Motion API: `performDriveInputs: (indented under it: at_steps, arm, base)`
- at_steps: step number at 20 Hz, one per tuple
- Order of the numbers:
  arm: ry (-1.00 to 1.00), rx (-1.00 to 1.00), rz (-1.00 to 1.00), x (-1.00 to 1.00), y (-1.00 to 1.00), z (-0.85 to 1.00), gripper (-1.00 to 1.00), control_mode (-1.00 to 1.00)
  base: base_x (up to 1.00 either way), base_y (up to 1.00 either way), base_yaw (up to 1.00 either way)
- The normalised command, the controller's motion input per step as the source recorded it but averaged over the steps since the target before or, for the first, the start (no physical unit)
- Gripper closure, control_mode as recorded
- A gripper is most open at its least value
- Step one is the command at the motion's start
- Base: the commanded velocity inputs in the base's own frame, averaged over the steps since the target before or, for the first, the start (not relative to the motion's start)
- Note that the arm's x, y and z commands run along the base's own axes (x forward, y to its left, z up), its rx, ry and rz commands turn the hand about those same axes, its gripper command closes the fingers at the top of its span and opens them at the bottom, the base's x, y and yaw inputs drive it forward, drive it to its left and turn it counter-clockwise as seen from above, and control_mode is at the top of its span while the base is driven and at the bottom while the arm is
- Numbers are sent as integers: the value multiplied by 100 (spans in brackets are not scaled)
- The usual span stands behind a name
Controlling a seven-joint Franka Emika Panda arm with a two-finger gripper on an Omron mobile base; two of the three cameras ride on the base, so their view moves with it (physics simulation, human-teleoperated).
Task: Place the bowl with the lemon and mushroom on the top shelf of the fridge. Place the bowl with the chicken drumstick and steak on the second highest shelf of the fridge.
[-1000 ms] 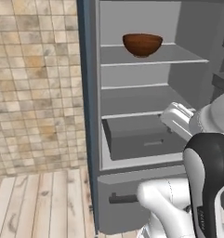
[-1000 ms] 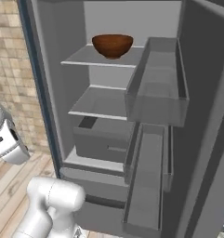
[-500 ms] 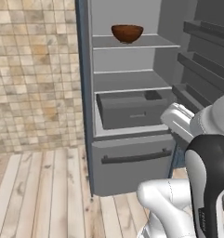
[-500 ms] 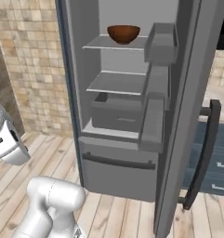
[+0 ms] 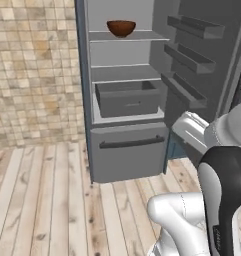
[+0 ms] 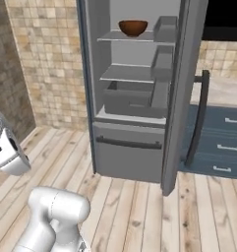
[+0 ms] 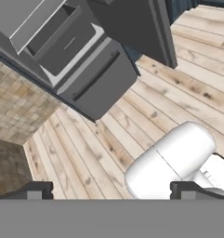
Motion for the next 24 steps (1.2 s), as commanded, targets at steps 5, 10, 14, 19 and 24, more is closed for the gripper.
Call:
performDriveInputs:
  at_steps: [5,10,14,19,24]
  arm:
    - [0,0,0,0,0,0,-100,100]
    - [0,0,0,0,0,0,-100,100]
    - [0,0,0,0,0,0,-100,100]
    - [0,0,0,0,0,0,-100,100]
    - [0,0,0,0,0,0,-100,100]
  base:
    - [-38,-76,-21]
    - [-5,-85,-34]
    - [0,-87,-40]
    - [-5,-90,-41]
    - [34,-73,-35]
